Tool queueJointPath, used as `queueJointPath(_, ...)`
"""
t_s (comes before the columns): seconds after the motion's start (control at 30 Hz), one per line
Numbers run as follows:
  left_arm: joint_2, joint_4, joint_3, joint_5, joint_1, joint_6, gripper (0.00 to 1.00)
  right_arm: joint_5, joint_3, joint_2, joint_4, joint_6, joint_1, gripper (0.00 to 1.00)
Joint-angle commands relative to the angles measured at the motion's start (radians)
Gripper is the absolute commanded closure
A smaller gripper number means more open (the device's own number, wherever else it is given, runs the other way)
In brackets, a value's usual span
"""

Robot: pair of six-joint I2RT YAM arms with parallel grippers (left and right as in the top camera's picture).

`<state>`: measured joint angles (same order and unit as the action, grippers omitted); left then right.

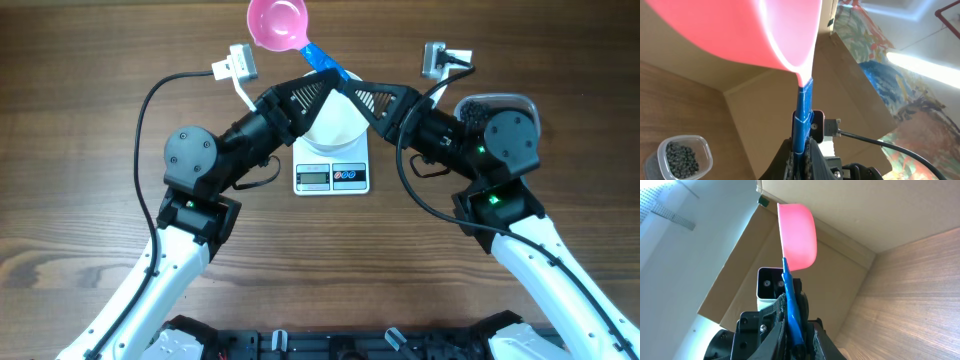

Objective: Scoop item into bowl and weigh 150g on scale
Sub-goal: 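Grasp the blue handle with the right gripper beside the left gripper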

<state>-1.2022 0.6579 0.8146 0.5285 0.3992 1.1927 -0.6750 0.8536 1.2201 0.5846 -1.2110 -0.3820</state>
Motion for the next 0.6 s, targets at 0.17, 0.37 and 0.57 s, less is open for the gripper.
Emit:
queueJointPath(0.17, 0.010, 0.005, 0.011, 0.024, 0.005, 0.020, 0.64, 0.025, 0.012, 0.000, 0.006, -0.023, -0.004, 0.96)
queueJointPath(0.37, 0.010, 0.005, 0.011, 0.023, -0.006, 0.019, 0.21, 0.031, 0.012, 0.000, 0.001, -0.021, -0.004, 0.96)
queueJointPath(0.57, 0.010, 0.004, 0.011, 0.022, -0.058, 0.016, 0.18, 0.031, 0.012, 0.000, -0.002, -0.023, -0.004, 0.96)
